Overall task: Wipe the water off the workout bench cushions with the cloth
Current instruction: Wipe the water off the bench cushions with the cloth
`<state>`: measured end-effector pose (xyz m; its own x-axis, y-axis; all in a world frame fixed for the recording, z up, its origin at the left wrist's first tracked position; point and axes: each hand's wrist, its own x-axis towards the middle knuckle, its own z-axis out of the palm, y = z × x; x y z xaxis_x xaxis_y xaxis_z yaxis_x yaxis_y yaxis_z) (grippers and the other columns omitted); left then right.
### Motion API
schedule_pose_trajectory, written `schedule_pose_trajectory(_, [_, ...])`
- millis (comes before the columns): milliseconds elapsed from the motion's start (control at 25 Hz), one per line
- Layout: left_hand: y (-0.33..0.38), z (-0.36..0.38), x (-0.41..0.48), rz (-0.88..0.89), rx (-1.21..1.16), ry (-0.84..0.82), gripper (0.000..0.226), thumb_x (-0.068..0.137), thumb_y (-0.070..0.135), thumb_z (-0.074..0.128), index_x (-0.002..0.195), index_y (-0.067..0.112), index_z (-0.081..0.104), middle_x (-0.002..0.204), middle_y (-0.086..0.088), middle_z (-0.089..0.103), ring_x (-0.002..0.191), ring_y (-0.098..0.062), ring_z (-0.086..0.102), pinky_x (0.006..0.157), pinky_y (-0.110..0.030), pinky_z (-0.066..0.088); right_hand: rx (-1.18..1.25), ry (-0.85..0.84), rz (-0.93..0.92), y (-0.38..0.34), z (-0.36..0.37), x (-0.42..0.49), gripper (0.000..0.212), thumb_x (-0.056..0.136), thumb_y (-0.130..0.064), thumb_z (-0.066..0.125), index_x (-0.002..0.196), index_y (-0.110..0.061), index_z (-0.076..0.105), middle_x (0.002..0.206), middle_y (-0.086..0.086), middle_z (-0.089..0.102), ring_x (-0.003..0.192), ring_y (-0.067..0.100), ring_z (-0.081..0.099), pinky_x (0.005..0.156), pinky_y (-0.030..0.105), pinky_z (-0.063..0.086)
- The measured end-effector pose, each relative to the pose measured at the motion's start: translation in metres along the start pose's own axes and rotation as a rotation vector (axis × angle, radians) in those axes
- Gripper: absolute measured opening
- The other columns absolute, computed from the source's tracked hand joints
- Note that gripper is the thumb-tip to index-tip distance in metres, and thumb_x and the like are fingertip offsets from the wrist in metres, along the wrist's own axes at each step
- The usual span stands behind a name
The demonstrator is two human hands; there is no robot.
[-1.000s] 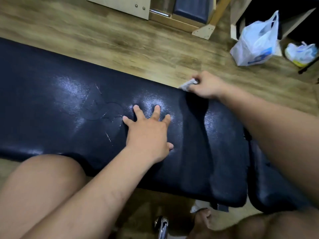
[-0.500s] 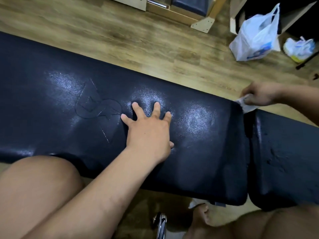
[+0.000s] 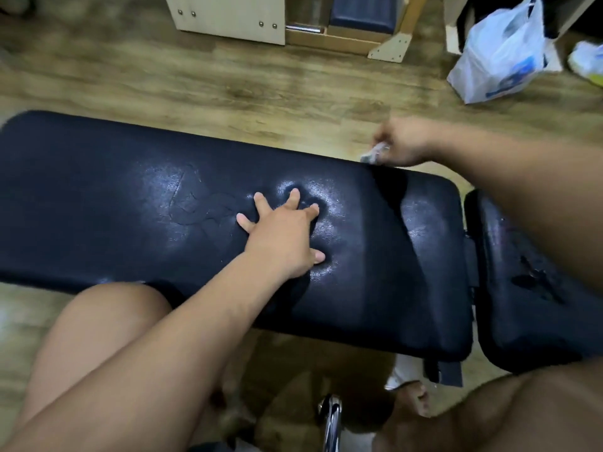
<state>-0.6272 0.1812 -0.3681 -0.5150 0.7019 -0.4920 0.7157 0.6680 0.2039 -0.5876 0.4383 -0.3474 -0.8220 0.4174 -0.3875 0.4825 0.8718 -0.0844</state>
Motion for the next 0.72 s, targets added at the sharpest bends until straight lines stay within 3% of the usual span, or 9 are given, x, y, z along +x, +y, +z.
schedule_pose_trajectory(80, [0.002, -0.002, 0.001, -0.005, 0.016, 0.000, 0.082, 0.078, 0.050, 0.072, 0.146, 0.042, 0.027, 0.161, 0.008, 0.006, 0.141, -0.050, 0.000, 0.103, -0.076, 0.019, -0.043, -0.066, 0.168, 0.060, 0.003, -0.035, 0.031, 0.090, -0.033, 0.061, 0.107, -0.007, 0.067, 0.106, 0.018, 0.069, 0.094, 0.032, 0.061, 0.071, 0.026, 0.037])
schedule_pose_trajectory(160, [0.005, -0.005, 0.002, -0.017, 0.051, -0.006, 0.081, 0.075, 0.051, 0.074, 0.144, 0.041, 0.033, 0.159, 0.006, 0.013, 0.138, -0.050, 0.008, 0.100, -0.075, 0.026, -0.025, -0.112, 0.286, 0.101, 0.015, -0.062, 0.019, 0.088, -0.027, 0.061, 0.095, -0.010, 0.068, 0.098, 0.017, 0.070, 0.087, 0.029, 0.061, 0.069, 0.028, 0.041])
schedule_pose_trajectory(280, [0.004, -0.008, 0.004, 0.031, 0.090, -0.021, 0.081, 0.073, 0.055, 0.073, 0.143, 0.039, 0.035, 0.156, 0.003, 0.021, 0.134, -0.047, 0.019, 0.099, -0.070, 0.033, 0.195, 0.022, 0.327, 0.109, 0.020, -0.074, 0.009, 0.085, -0.016, 0.060, 0.087, -0.017, 0.068, 0.085, 0.009, 0.067, 0.080, 0.026, 0.059, 0.068, 0.025, 0.038])
schedule_pose_trajectory(440, [-0.053, -0.045, -0.005, 0.120, -0.009, 0.126, 0.081, 0.072, 0.061, 0.071, 0.140, 0.027, 0.046, 0.148, -0.005, 0.043, 0.136, -0.028, 0.038, 0.111, -0.039, 0.034, 0.344, 0.094, 0.280, 0.054, 0.012, -0.034, 0.018, 0.079, -0.007, 0.055, 0.070, -0.017, 0.066, 0.077, 0.009, 0.070, 0.077, 0.027, 0.063, 0.072, 0.031, 0.048])
schedule_pose_trajectory(520, [-0.114, -0.069, -0.011, 0.008, 0.078, 0.151, 0.096, 0.066, 0.068, 0.070, 0.147, 0.033, 0.033, 0.157, -0.003, 0.030, 0.141, -0.030, 0.029, 0.113, -0.043, 0.031, 0.327, 0.021, 0.235, 0.006, 0.008, 0.002, 0.016, 0.076, -0.005, 0.057, 0.073, -0.015, 0.069, 0.080, 0.011, 0.072, 0.079, 0.027, 0.066, 0.077, 0.036, 0.054])
schedule_pose_trajectory(640, [-0.212, -0.077, -0.022, -0.263, 0.141, -0.016, 0.118, 0.054, 0.079, 0.069, 0.150, 0.046, 0.008, 0.162, 0.008, 0.000, 0.145, -0.043, 0.007, 0.109, -0.062, 0.028, 0.294, -0.058, 0.155, -0.079, -0.004, 0.049, 0.018, 0.075, -0.004, 0.056, 0.080, -0.011, 0.072, 0.076, 0.012, 0.071, 0.076, 0.028, 0.065, 0.076, 0.037, 0.055])
schedule_pose_trajectory(720, [-0.251, -0.078, -0.018, -0.285, 0.107, -0.097, 0.128, 0.048, 0.083, 0.068, 0.151, 0.043, 0.003, 0.163, 0.003, -0.005, 0.145, -0.044, 0.004, 0.113, -0.062, 0.020, 0.292, -0.079, 0.131, -0.129, -0.008, 0.072, 0.021, 0.077, -0.001, 0.051, 0.082, -0.007, 0.070, 0.070, 0.012, 0.066, 0.069, 0.026, 0.061, 0.072, 0.035, 0.054])
